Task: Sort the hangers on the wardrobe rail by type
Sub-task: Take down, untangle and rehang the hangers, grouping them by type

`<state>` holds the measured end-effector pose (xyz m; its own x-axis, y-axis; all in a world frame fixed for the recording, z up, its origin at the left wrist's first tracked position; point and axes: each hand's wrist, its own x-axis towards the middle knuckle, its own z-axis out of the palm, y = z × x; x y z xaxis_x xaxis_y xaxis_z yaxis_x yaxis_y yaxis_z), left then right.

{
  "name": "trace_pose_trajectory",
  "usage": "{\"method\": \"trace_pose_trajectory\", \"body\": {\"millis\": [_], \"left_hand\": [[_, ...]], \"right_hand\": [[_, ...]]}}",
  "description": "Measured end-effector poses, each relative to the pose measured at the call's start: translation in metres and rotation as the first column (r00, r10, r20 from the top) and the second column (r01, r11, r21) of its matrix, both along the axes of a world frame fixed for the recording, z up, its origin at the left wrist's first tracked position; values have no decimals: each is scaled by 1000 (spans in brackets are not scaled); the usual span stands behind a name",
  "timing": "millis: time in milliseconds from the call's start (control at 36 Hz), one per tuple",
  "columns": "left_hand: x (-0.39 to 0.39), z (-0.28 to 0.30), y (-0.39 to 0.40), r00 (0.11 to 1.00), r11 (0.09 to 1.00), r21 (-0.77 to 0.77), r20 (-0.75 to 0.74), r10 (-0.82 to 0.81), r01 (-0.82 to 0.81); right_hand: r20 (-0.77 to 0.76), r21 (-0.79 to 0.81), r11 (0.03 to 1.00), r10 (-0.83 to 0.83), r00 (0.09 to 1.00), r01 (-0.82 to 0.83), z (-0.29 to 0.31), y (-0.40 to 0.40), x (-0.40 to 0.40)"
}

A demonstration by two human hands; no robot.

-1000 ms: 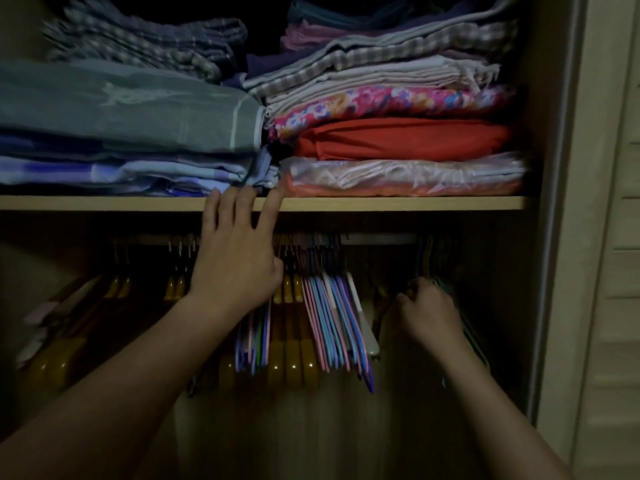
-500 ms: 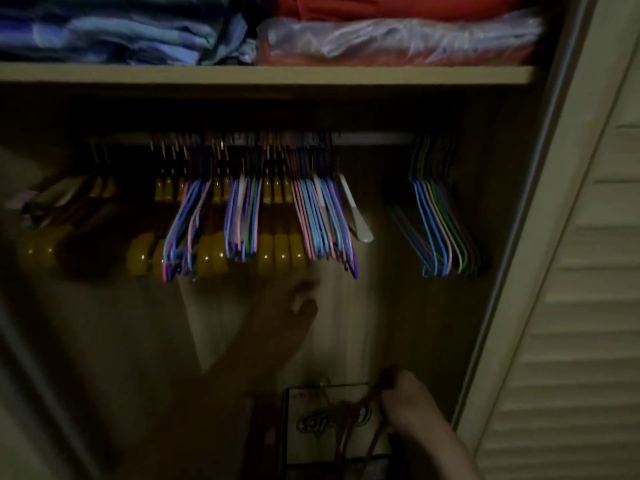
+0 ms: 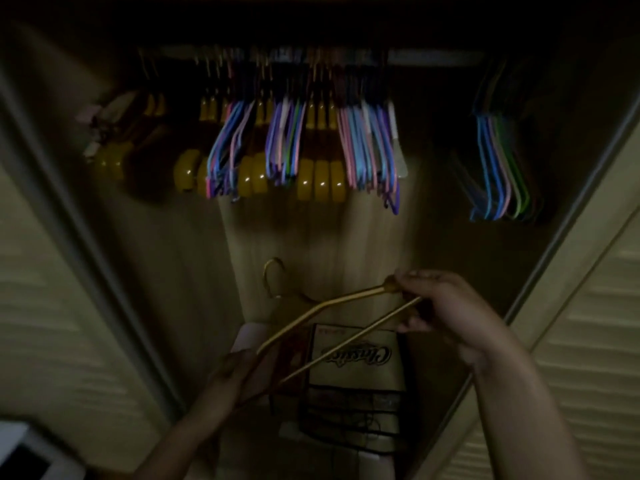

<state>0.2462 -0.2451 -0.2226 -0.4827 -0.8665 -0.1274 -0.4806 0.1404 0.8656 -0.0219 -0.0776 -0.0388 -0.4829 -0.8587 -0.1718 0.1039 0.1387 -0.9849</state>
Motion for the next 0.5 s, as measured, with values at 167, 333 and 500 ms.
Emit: {"method": "trace_pose_trajectory", "body": {"millis": [167, 333, 500], "left_hand": [[65, 8, 2, 974, 958, 240, -120, 190, -157], [126, 31, -4, 886, 922, 338, -348, 307, -187], [141, 83, 3, 775, 865, 467, -472, 420, -185]], "right_hand": [[313, -35, 999, 11, 950, 0, -26, -5, -14], [521, -80, 996, 81, 850, -46, -54, -12, -20], [550, -147, 972, 234, 802, -182, -82, -29, -23]]}}
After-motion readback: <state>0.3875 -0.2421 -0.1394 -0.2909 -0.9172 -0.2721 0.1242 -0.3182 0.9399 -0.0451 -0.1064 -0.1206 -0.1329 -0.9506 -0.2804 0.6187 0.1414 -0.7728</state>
